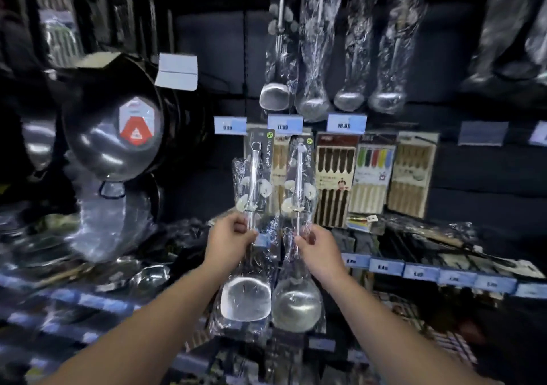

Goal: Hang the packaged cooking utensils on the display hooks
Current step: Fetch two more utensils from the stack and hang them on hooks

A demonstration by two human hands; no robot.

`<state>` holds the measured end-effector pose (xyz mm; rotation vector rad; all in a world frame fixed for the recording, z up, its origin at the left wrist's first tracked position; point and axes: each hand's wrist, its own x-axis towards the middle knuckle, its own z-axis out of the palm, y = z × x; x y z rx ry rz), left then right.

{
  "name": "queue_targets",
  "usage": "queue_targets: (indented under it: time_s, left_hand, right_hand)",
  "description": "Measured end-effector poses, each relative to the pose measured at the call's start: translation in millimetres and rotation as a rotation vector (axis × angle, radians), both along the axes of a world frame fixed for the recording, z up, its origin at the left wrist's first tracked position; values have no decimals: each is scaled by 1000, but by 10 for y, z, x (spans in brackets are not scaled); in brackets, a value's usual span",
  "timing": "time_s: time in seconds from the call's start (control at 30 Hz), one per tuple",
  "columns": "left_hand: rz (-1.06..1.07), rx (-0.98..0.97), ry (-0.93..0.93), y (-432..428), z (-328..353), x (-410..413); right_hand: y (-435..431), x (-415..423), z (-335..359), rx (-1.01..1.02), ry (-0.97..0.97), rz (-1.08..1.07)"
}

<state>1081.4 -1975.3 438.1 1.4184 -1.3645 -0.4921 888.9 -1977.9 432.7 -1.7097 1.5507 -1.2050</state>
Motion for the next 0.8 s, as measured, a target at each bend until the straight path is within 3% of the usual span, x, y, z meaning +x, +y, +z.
queue_targets:
  time_s: [0.47, 0.8]
  left_hand:
    - [-174, -39, 32, 59, 362, 472]
    - [-233, -154, 42, -113, 919, 422]
  right_hand:
    - [520, 487, 169, -53, -27, -200]
    - [279, 436, 857, -167, -11, -246]
